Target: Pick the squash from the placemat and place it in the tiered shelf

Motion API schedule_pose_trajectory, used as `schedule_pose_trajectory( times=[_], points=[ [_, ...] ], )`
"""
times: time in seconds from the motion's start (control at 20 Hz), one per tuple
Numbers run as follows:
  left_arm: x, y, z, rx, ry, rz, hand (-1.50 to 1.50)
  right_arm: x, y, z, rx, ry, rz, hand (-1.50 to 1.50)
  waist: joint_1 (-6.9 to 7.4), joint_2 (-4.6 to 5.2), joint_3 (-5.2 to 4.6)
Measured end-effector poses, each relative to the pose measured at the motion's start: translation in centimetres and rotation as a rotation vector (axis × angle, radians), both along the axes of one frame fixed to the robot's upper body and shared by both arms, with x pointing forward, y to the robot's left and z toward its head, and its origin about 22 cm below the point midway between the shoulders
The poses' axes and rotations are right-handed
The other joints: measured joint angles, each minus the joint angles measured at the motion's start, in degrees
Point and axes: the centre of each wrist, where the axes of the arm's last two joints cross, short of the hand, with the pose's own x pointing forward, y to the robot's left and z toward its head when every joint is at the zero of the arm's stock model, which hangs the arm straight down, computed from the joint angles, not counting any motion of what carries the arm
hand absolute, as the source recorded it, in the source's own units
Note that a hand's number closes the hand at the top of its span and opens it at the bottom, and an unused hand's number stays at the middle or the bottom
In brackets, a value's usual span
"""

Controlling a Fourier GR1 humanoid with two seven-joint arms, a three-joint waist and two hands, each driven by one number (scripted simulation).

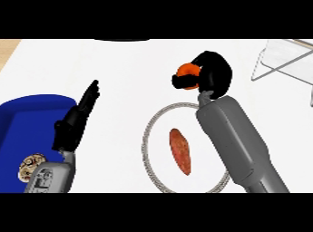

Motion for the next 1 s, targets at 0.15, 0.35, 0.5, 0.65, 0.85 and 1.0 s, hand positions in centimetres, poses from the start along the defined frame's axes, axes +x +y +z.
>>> schedule_pose_trajectory(
  times=[0.15, 0.35, 0.5, 0.65, 0.85, 1.0],
  points=[
    [0.1, -0.2, 0.1, -0.005, 0.004, 0.004, 0.0, -0.1, 0.7, 2.3, -0.005, -0.095, -0.017, 1.5, -0.68, -0.18, -0.01],
    [0.0, 0.3, 0.3, 0.001, 0.01, 0.013, 0.0, -0.1, 1.8, 6.0, -0.04, -0.201, -0.051, 1.5, -1.05, -0.35, -0.04],
    [-0.1, 0.8, -0.1, 0.005, 0.014, 0.022, 0.0, -0.3, 1.8, 7.7, -0.108, -0.257, -0.093, 1.5, -1.45, -0.46, -0.06],
    [0.0, 0.6, 0.2, 0.005, 0.01, 0.025, 0.0, -0.2, 0.9, 9.8, -0.16, -0.312, -0.149, 1.5, -1.57, -0.47, -0.06],
    [0.2, 0.2, 0.4, 0.002, 0.014, 0.021, 0.0, 0.4, -0.5, 12.8, -0.21, -0.378, -0.225, 1.5, -1.48, -0.38, -0.05],
    [0.0, 1.1, 0.3, 0.005, 0.011, 0.024, 0.0, 0.3, -1.6, 14.7, -0.252, -0.417, -0.279, 1.5, -1.48, -0.42, -0.05]
  ],
)
